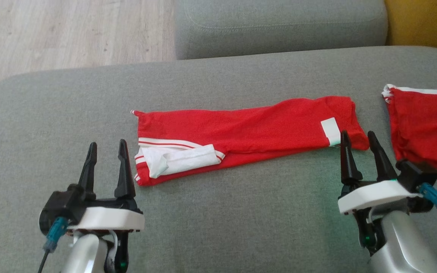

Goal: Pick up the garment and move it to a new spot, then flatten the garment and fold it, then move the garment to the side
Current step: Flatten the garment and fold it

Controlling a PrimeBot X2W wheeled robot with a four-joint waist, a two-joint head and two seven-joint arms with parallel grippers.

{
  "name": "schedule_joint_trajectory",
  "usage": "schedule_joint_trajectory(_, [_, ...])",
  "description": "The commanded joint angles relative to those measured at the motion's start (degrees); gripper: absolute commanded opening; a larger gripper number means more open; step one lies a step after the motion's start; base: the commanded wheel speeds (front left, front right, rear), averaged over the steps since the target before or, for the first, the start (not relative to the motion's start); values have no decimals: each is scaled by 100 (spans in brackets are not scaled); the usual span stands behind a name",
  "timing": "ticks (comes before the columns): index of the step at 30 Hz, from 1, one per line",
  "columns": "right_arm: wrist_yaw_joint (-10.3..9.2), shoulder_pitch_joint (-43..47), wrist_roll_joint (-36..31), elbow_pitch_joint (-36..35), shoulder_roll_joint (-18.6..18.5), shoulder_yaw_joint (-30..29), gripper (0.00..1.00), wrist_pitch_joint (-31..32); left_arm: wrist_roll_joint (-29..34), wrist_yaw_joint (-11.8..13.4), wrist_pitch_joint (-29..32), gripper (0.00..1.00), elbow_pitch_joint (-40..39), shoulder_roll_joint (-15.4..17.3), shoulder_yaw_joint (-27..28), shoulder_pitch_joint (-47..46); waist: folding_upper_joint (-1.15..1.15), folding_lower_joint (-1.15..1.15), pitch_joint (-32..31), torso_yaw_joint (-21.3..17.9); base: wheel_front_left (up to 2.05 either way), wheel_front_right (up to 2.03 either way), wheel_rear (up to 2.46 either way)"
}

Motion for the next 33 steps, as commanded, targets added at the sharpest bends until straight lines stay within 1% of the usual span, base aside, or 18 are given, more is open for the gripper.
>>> schedule_joint_trajectory(1, [-4,-237,-54,-280,47,121,100,-53,144,-82,-30,100,-153,-13,333,-231,0,1,50,4,0,0,0])
schedule_joint_trajectory(5, [-4,-342,-60,-347,52,116,100,-53,435,-312,-30,100,-74,-156,508,-305,0,1,183,43,0,0,0])
schedule_joint_trajectory(9, [-4,-583,-377,-210,53,-103,100,-53,625,-472,-30,100,186,-246,545,-396,0,1,363,109,0,0,0])
schedule_joint_trajectory(11, [-4,-761,-636,65,53,-376,100,-53,685,-516,-30,100,343,-277,519,-462,0,1,432,149,0,0,0])
schedule_joint_trajectory(16, [-4,-1343,-1163,858,54,-1101,100,27,771,-611,-30,100,428,-336,533,-638,0,1,600,307,0,0,0])
schedule_joint_trajectory(21, [-4,-1855,-1688,1754,52,-1941,100,393,832,-678,-30,100,422,-366,536,-746,0,1,728,453,0,0,0])
schedule_joint_trajectory(26, [-4,-2187,-2358,2418,0,-2761,100,612,868,-720,-30,100,387,-380,508,-817,0,1,857,565,0,0,0])
schedule_joint_trajectory(30, [-4,-2351,-2823,2801,-1,-3201,100,676,867,-741,-30,100,347,-384,490,-858,0,1,960,611,0,0,0])
schedule_joint_trajectory(33, [-4,-2444,-3132,3035,7,-3423,100,695,840,-744,-30,100,290,-385,481,-868,0,1,1034,614,0,0,0])
